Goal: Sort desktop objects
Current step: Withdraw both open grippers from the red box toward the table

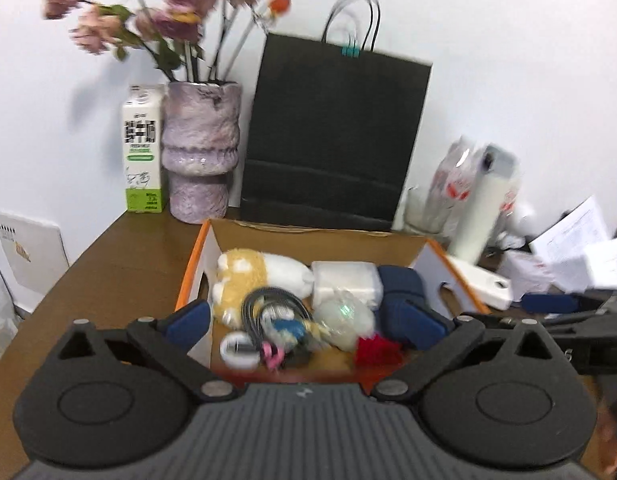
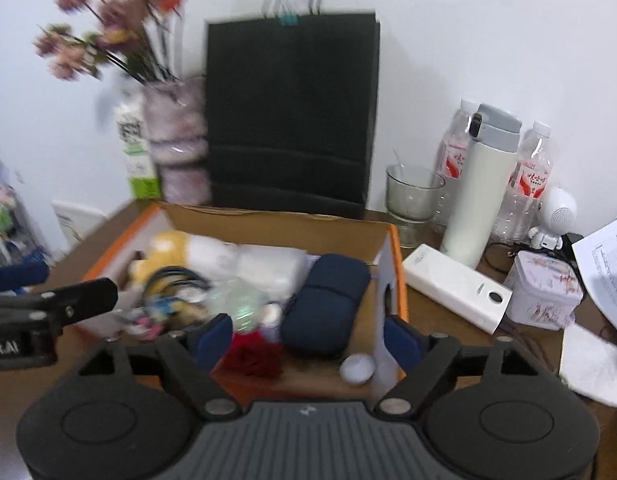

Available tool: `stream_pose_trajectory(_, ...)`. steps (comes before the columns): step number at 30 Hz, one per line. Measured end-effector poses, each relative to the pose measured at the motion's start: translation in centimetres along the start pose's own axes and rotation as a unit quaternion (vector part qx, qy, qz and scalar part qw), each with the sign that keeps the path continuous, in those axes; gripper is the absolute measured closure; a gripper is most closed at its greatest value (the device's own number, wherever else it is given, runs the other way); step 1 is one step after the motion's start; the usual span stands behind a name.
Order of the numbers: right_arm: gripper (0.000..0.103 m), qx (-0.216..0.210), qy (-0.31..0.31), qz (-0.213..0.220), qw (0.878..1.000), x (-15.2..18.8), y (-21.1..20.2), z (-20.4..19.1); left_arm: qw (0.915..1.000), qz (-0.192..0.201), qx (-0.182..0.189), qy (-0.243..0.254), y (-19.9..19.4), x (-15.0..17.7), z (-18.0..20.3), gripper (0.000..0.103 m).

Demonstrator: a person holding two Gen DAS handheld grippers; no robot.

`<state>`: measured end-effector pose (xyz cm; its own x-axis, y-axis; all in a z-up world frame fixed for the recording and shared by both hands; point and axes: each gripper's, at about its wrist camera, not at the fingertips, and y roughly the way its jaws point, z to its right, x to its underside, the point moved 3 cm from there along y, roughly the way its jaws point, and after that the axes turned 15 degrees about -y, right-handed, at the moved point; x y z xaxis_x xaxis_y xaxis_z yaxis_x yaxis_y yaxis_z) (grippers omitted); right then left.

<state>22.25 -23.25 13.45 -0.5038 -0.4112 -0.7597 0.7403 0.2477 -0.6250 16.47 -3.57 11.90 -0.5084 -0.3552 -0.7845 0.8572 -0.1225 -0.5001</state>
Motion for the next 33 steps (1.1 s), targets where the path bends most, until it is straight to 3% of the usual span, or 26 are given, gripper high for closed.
stream_pose_trajectory(2,0.02,-0.013,0.005,0.019,1.0,1.8,-2.3,-0.9,0.9998,-0.001,0.02,-0.008,-2.5,1.6,-0.6,0.0)
stream_pose_trajectory(7,0.018,-0.029,0.023,0.037,0.999,7.5,-6.7,-3.4,0.999,-0.014,0.034,0.027,-6.6,6.9,-1.5,0.0)
stream_pose_trajectory(13,0.018,-0.031,0.013,0.01,0.999,14.2,-8.9,-7.1,0.9959,-0.049,0.034,0.067,-8.8,12.8,-2.6,0.0)
stream_pose_trajectory(20,0.018,-0.005,0.04,-0.029,0.999,20.0,-10.6,-6.6,0.992,-0.117,0.015,0.044,-9.0,17.7,-5.3,0.0)
stream_pose_trajectory(26,0.018,0.03,0.074,-0.05,0.996,22.1,-11.0,-4.1,0.991,-0.114,0.014,0.069,-9.5,19.4,-4.9,0.0)
stream_pose_trajectory(33,0.018,0.039,0.074,-0.043,0.996,22.6,-10.9,-3.6,0.9903,-0.114,0.049,0.062,-9.9,19.5,-3.8,0.0)
